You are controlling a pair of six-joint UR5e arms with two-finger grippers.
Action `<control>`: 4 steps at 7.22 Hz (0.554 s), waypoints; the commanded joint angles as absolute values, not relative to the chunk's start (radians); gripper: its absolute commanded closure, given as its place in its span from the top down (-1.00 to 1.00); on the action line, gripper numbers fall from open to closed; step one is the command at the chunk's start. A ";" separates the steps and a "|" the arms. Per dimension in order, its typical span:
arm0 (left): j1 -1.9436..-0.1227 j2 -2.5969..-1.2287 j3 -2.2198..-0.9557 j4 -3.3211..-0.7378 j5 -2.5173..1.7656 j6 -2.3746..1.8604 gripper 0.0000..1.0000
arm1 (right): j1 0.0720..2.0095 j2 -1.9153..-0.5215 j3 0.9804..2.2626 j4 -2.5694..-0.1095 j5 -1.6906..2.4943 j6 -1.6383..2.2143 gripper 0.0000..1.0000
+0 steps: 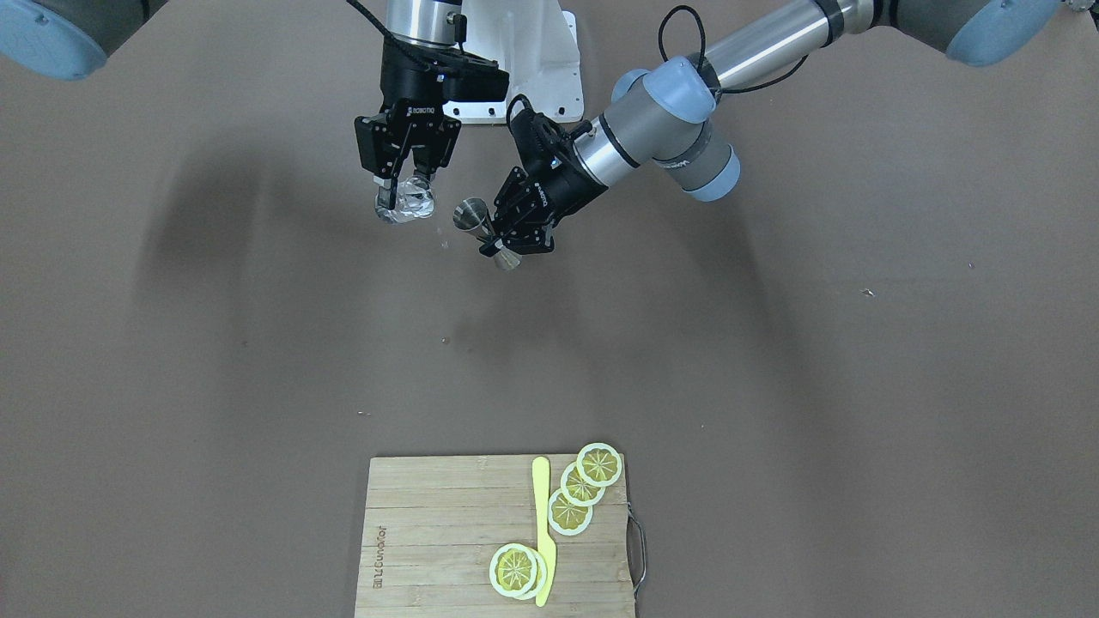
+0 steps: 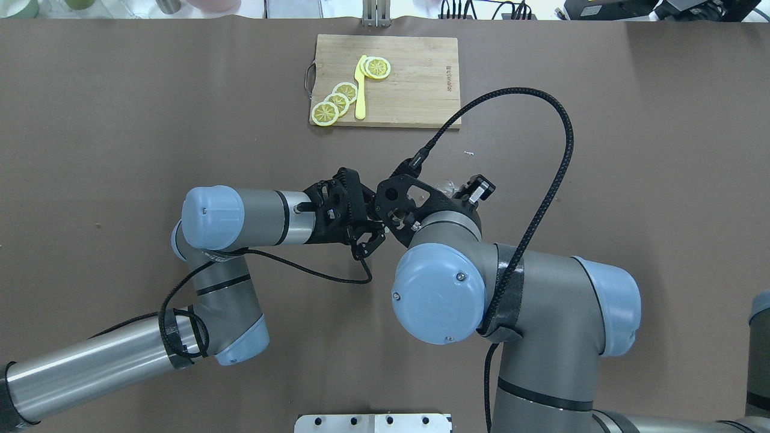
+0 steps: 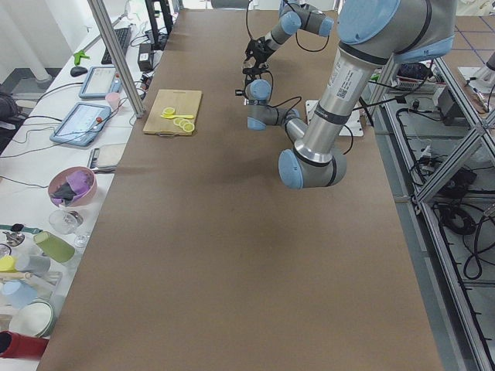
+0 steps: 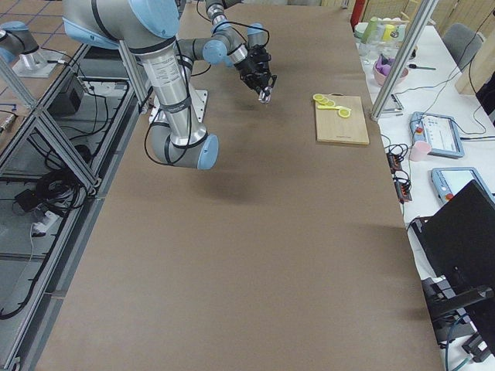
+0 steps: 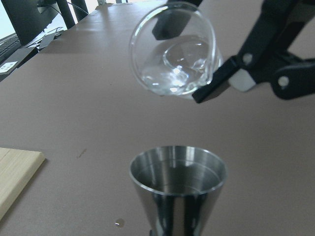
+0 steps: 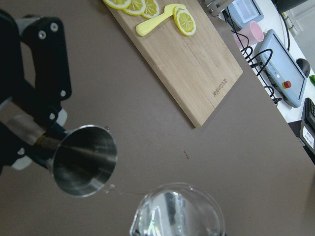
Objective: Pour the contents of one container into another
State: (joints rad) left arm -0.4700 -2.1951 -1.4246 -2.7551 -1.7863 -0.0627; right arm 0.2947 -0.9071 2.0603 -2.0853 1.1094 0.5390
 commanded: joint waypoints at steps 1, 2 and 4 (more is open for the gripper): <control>-0.468 -2.198 -1.414 -2.755 -1.783 -0.064 -1.00 | 0.290 -0.902 2.063 -2.109 1.109 0.537 -1.00; -0.468 -2.222 -1.392 -2.755 -1.782 -0.067 -1.00 | 0.293 -0.885 2.065 -2.111 1.114 0.538 -1.00; -0.468 -2.240 -1.379 -2.747 -1.782 -0.067 -1.00 | 0.307 -0.864 2.065 -2.109 1.117 0.543 -1.00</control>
State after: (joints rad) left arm -0.4679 -2.2299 -1.3859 -2.7532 -1.7826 -0.0671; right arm 0.2994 -0.8782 2.0645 -2.1092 1.1152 0.5408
